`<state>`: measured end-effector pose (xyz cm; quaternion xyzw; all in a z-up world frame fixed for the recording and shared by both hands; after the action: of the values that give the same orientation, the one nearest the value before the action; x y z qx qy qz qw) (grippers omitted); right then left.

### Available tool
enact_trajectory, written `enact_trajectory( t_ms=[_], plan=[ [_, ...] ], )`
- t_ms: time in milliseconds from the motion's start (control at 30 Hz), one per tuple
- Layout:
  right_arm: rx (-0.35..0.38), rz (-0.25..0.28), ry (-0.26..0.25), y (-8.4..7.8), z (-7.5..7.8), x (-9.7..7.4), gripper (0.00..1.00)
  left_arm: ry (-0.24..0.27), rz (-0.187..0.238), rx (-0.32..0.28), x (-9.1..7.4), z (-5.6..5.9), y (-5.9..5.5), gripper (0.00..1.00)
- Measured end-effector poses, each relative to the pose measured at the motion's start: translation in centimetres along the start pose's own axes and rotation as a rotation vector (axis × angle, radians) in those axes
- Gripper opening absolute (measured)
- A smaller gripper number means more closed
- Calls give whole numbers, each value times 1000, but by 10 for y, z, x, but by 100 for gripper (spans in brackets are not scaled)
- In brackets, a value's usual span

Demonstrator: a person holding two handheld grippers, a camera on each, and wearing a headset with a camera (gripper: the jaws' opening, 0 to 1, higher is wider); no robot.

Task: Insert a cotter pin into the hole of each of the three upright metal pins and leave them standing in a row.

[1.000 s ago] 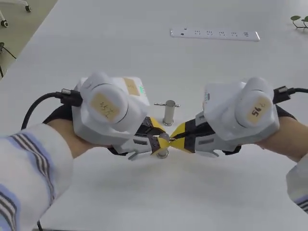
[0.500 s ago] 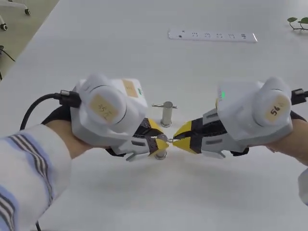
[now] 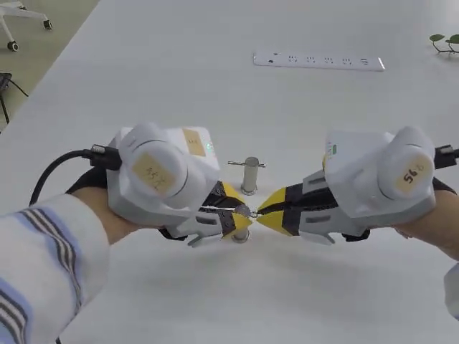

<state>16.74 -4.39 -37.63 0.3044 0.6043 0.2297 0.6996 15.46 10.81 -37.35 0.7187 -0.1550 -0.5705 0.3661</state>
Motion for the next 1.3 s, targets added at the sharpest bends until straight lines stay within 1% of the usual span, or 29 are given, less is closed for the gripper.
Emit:
enact_trajectory(
  t_ms=[100,167,200,233,267,300,333,367,400,433,467,533,567,633,700,733,767,800,833,900,1033,1167,1300],
  plan=[
    [22,9,-9,-2,-1,-2,5,-10,27,-28,-6,1,-3,12],
    [45,21,-14,-4,-3,-3,7,-20,48,-32,-11,2,-5,18],
    [60,29,-10,-5,-5,-3,8,-7,58,-33,-14,3,-6,22],
    [68,33,-8,-5,-5,-3,8,1,65,-34,-17,4,-7,28],
    [78,39,-5,-7,-7,-3,8,0,85,-52,-22,5,-9,32],
    [87,42,-7,-7,-8,-2,8,-6,97,-71,-25,7,-11,35],
    [97,46,-9,-9,-10,-2,9,-10,113,-100,-29,9,-14,38],
    [104,51,-11,-9,-10,-1,11,-3,125,-125,-32,10,-16,40],
    [110,55,-15,-10,-11,-1,13,-4,139,-149,-35,12,-18,45],
    [122,63,-17,-11,-12,0,15,-14,165,-170,-40,14,-21,49],
    [135,70,-16,-11,-13,0,17,-11,181,-183,-44,15,-23,54],
    [165,83,-16,-13,-14,1,21,-10,202,-234,-51,18,-28,61],
    [177,94,-26,-14,-14,3,24,-9,215,-250,-55,19,-31,63],
    [186,112,-37,-14,-13,5,28,8,226,-279,-60,20,-35,70],
    [209,127,-35,-15,-13,7,31,28,226,-293,-63,21,-38,80],
    [219,135,-34,-15,-13,8,33,60,221,-328,-64,21,-40,86],
    [229,143,-32,-15,-13,10,34,79,224,-339,-64,21,-42,96],
    [243,153,-26,-15,-13,11,36,83,228,-340,-67,22,-43,99],
    [246,156,-25,-15,-13,12,36,85,226,-337,-67,22,-44,98],
    [251,164,-22,-15,-13,15,38,105,227,-364,-70,23,-46,99],
    [227,171,-27,-17,-13,24,43,133,246,-396,-76,26,-49,99],
    [240,198,-24,-18,-12,33,40,151,245,-409,-78,28,-51,99],
    [238,202,-22,-17,-13,42,37,165,237,-426,-78,30,-54,99]
  ],
)
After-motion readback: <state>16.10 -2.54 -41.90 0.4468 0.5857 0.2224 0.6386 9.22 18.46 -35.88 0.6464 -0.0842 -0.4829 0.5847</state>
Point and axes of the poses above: the centre of the closed fingertips' face, and the gripper's own axes: x roughly forward along the fingers, z roughly to its right, y roughly out of its top, the point moved 10 cm from there along -x, roughly backward along the fingers, and after that the axes turned 5 degrees about -z, right-handed, at the moved point
